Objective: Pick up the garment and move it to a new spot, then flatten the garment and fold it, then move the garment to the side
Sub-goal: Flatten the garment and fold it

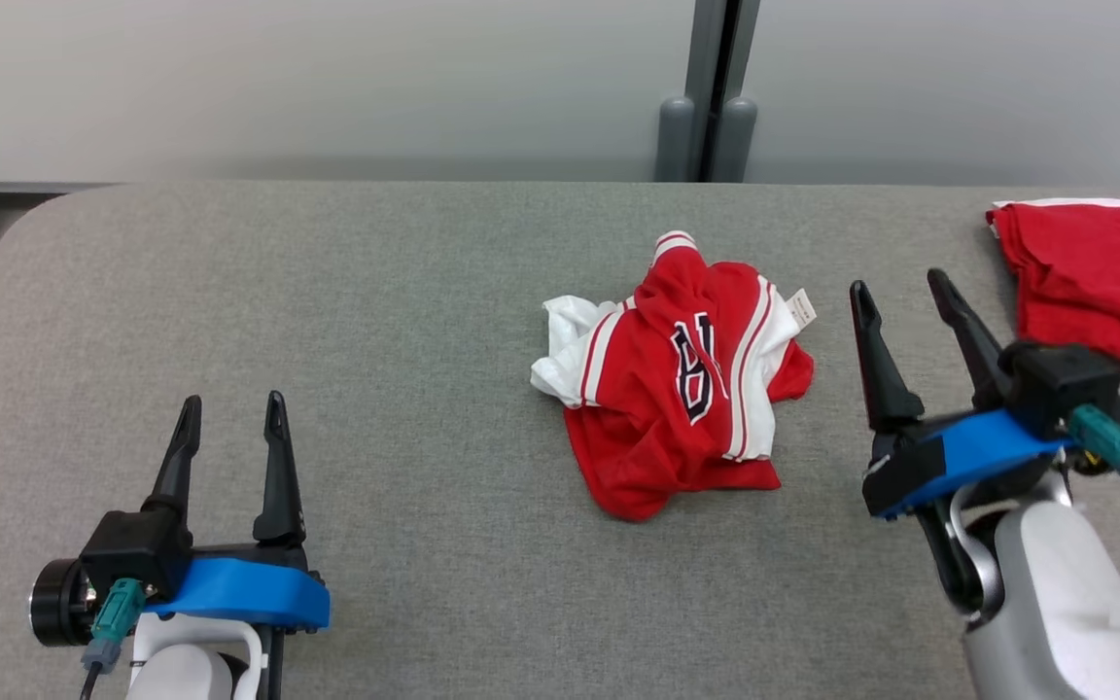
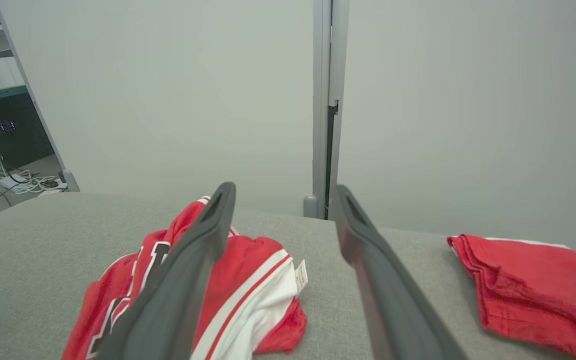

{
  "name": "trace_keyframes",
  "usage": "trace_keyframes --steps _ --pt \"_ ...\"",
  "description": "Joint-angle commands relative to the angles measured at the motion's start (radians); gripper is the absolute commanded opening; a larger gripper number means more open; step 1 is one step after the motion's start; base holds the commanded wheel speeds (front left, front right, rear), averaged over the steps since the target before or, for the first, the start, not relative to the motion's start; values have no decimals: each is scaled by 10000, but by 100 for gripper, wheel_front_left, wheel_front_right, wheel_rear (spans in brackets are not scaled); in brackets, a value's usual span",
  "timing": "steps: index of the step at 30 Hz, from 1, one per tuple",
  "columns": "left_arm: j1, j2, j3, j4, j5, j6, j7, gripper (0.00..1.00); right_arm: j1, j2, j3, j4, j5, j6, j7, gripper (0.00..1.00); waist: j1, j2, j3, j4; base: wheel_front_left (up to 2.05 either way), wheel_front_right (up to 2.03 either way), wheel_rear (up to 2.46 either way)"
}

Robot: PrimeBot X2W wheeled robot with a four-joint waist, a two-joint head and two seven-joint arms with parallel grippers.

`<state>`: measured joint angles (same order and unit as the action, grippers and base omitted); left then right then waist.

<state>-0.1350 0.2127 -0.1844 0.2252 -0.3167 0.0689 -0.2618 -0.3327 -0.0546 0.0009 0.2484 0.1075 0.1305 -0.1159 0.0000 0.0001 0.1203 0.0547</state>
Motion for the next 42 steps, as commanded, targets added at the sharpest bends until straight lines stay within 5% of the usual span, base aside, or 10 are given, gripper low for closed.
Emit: trace_keyframes --steps 1,20,34,35,36,37,42 --pt "-228 -82 -47 54 68 -75 -46 100 -593 -171 83 250 -100 5 99 100 0 -1 266 256 0 0 0" --pt "-1398 -1055 19 404 500 -710 -44 100 -4078 -1488 487 5215 -467 4 683 100 0 -1 2003 1915 0 0 0" --pt "-1500 -1397 302 698 866 -1021 -46 100 -4094 -1344 716 8429 -949 4 756 100 0 -1 1943 2020 0 0 0" --pt "-1488 -1408 306 718 888 -1046 -46 100 -4091 -1280 793 8595 -944 5 850 85 0 -1 1912 1990 0 0 0" --pt "-1475 -1421 312 738 899 -1060 -44 100 -4092 -1197 877 8742 -905 8 910 31 0 -1 1883 1955 0 0 0" --pt "-1470 -1433 307 758 930 -1091 -46 100 -4112 -1144 924 8810 -837 15 849 0 0 -1 1865 1924 0 0 0" --pt "-1438 -1480 401 819 1024 -1175 -46 100 -4493 -1128 1050 8857 -623 5 141 0 0 -1 1688 1680 0 0 0"
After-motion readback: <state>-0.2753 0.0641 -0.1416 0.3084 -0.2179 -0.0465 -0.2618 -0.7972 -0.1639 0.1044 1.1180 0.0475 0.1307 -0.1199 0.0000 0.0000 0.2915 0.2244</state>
